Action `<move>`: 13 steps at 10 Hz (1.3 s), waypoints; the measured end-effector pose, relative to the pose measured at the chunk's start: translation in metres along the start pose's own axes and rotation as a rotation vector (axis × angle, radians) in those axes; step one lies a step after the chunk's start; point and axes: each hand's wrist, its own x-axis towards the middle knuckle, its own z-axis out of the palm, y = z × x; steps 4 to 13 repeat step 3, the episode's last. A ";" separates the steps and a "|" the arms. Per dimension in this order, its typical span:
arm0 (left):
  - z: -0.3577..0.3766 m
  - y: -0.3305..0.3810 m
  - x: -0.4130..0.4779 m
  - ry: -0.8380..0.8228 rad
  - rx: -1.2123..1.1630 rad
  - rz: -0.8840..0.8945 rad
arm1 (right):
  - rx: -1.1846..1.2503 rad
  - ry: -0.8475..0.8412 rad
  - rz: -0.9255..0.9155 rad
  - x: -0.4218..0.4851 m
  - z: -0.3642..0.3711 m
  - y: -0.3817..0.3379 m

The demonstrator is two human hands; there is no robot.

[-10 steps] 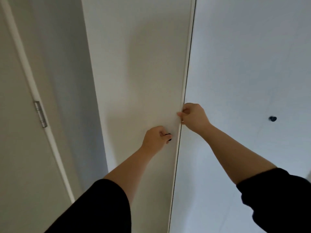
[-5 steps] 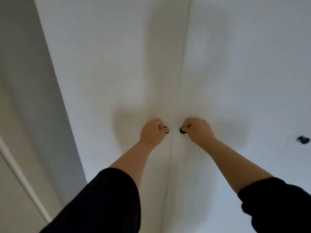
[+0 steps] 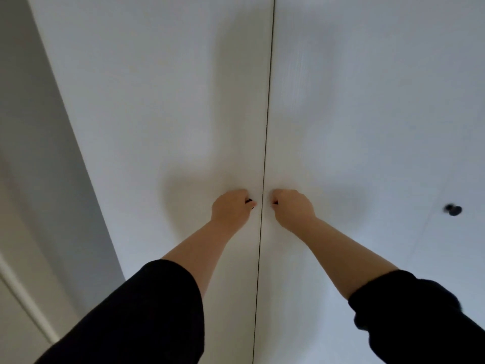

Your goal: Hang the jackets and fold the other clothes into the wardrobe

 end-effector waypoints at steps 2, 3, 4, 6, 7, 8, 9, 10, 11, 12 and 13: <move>-0.035 0.002 -0.015 0.220 0.100 0.318 | -0.041 0.168 -0.119 -0.019 -0.033 -0.010; -0.055 0.010 -0.022 0.319 0.279 0.380 | 0.174 0.255 -0.173 -0.033 -0.075 -0.023; -0.055 0.010 -0.022 0.319 0.279 0.380 | 0.174 0.255 -0.173 -0.033 -0.075 -0.023; -0.055 0.010 -0.022 0.319 0.279 0.380 | 0.174 0.255 -0.173 -0.033 -0.075 -0.023; -0.055 0.010 -0.022 0.319 0.279 0.380 | 0.174 0.255 -0.173 -0.033 -0.075 -0.023; -0.055 0.010 -0.022 0.319 0.279 0.380 | 0.174 0.255 -0.173 -0.033 -0.075 -0.023; -0.055 0.010 -0.022 0.319 0.279 0.380 | 0.174 0.255 -0.173 -0.033 -0.075 -0.023; -0.055 0.010 -0.022 0.319 0.279 0.380 | 0.174 0.255 -0.173 -0.033 -0.075 -0.023; -0.055 0.010 -0.022 0.319 0.279 0.380 | 0.174 0.255 -0.173 -0.033 -0.075 -0.023; -0.055 0.010 -0.022 0.319 0.279 0.380 | 0.174 0.255 -0.173 -0.033 -0.075 -0.023; -0.055 0.010 -0.022 0.319 0.279 0.380 | 0.174 0.255 -0.173 -0.033 -0.075 -0.023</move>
